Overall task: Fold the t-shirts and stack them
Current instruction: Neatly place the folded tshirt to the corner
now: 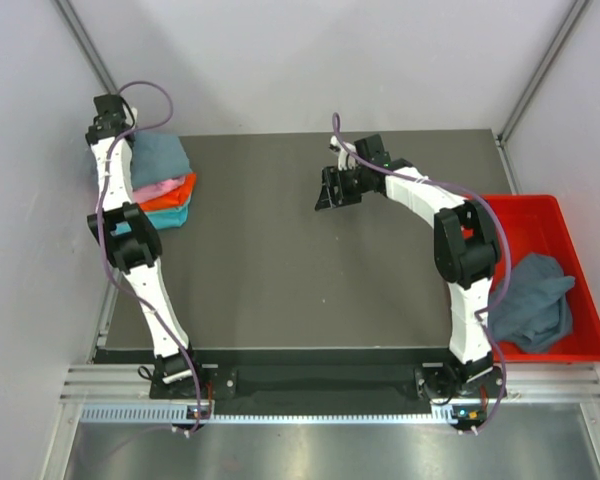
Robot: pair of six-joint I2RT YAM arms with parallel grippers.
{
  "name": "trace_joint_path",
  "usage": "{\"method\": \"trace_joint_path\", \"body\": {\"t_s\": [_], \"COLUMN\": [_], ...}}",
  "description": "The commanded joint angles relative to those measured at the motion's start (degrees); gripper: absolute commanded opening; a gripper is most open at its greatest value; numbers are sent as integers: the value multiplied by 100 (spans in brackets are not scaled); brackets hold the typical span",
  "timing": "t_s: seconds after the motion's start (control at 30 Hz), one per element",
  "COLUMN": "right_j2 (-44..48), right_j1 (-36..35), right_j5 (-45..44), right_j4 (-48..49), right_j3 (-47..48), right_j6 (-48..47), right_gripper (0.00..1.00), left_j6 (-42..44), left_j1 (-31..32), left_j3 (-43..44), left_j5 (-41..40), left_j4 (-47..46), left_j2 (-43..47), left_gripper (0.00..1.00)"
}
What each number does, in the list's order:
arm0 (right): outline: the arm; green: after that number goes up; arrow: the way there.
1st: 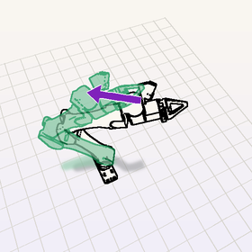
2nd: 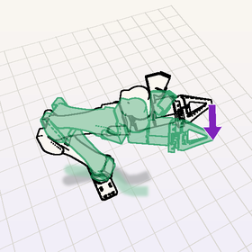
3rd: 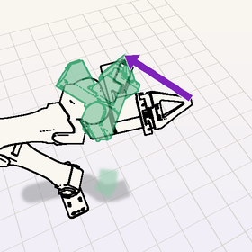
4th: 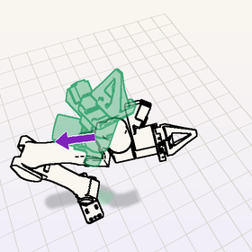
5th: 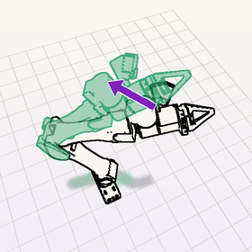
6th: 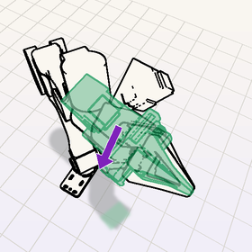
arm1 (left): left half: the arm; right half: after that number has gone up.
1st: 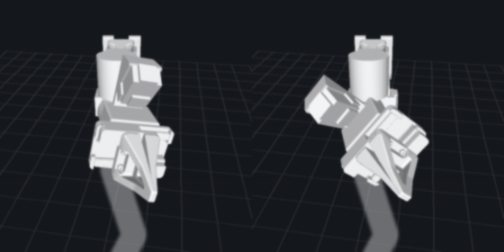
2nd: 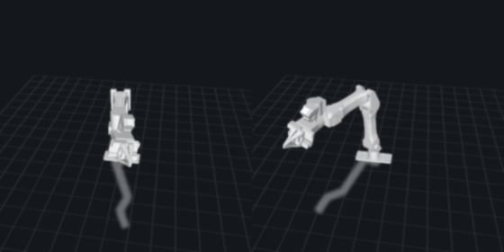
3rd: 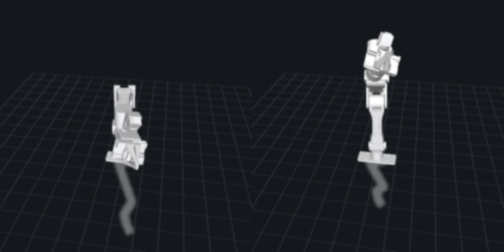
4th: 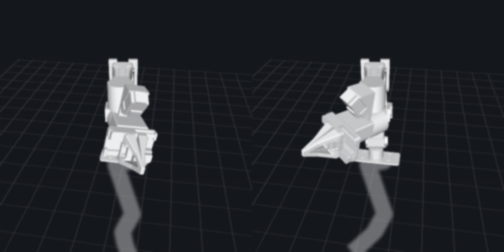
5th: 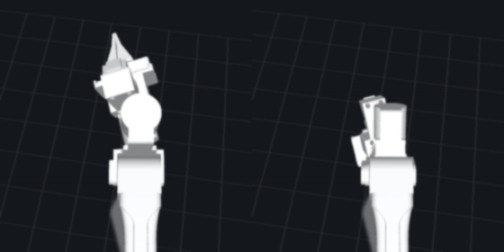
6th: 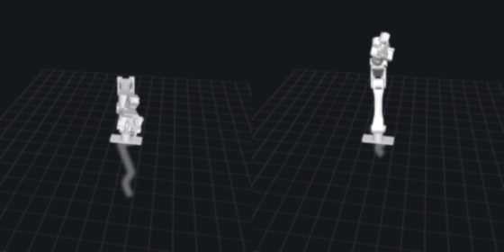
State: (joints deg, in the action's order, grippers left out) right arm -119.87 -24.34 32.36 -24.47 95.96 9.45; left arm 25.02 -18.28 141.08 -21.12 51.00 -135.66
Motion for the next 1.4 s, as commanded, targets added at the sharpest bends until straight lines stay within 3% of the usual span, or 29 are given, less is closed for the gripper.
{"method": "trace_joint_path", "body": {"t_s": [0.0, 0.73, 0.8, 0.9, 1.03, 1.13, 1.3, 1.37], "right_j2": [430, 333, 298, 237, 175, 149, 140, 131], "right_j1": [-53, -326, -343, -361, -387, -405, -431, -449], "right_j5": [-28, -133, -133, -116, -107, -98, -107, -107], "right_j4": [109, 39, 39, 47, 82, 83, 83, 83], "right_j3": [-60, 10, 63, 133, 177, 168, 160, 177], "right_j6": [-102, -225, -216, -190, -172, -172, -172, -181], "right_gripper": [65, 65, 65, 65, 65, 65, 65, 65], "left_j6": [188, 478, 478, 364, -66, -322, 72, 135], "left_j1": [-53, 457, 466, 475, 492, 738, 1527, 1766], "left_j3": [-71, -510, -668, -669, -433, -431, -1546, -1531], "left_j5": [-586, -576, -673, -892, -746, -394, 29, 3], "left_j4": [-618, -1838, -1927, -2015, -1911, -1839, -2472, -2236], "left_j2": [-110, -366, -313, -286, 179, 802, 1804, 1771], "left_gripper": [0, 4, 22, 62, 73, 76, 80, 81]}}
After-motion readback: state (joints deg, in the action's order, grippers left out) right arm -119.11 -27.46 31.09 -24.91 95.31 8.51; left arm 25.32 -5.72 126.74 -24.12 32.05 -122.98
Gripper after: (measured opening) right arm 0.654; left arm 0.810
